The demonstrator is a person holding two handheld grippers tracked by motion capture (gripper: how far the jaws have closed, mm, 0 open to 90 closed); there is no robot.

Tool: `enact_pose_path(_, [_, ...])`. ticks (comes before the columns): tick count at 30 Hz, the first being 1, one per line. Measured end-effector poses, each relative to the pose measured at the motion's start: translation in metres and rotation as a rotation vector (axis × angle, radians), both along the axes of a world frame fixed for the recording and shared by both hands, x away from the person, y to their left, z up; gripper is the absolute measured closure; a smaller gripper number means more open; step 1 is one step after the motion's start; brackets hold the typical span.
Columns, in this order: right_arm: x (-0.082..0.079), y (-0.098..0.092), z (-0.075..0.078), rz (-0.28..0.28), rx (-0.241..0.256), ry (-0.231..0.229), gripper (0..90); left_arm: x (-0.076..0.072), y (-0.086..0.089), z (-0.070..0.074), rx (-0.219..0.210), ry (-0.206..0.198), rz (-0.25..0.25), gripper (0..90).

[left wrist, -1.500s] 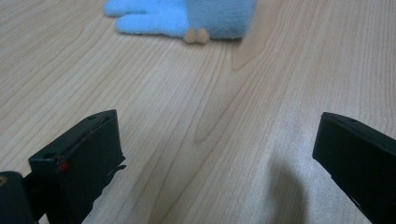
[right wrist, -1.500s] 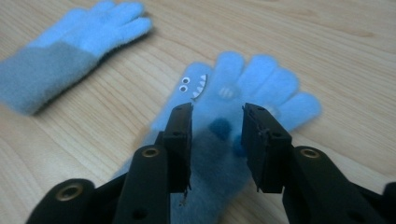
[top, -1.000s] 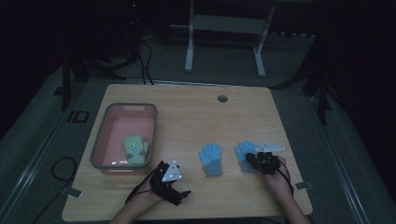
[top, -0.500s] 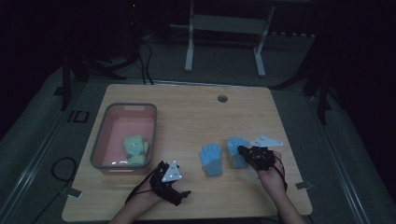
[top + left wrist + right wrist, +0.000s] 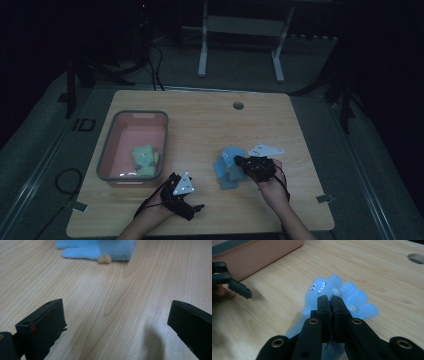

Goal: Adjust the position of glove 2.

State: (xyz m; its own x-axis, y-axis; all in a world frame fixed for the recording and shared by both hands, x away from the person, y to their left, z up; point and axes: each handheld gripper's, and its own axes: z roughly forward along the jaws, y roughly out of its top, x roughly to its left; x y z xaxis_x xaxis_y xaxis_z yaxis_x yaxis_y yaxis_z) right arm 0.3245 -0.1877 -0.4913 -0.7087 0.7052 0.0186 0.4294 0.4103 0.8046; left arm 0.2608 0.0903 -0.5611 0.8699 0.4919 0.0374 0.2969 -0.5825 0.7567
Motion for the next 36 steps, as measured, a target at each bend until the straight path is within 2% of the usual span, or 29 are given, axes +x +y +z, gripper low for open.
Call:
enact_pose_path(6, [-0.003,0.013,-0.004,0.036,-0.014,0.009,86.6,0.0,0.0,0.0,-0.003,0.001,-0.001,1.6])
enact_pose_path(14, [-0.004,0.022,-0.021,0.063,-0.041,0.043,86.4,0.0,0.0,0.0,-0.001,0.001,-0.001,1.6])
enact_pose_path(32, [0.005,0.022,-0.053,0.07,-0.082,0.113,83.2,0.0,0.0,0.0,-0.001,0.0,0.0,1.6])
enact_pose_path(36, [0.005,0.023,-0.052,0.072,-0.079,0.117,79.2,-0.001,-0.001,0.001,-0.001,-0.007,-0.001,1.6])
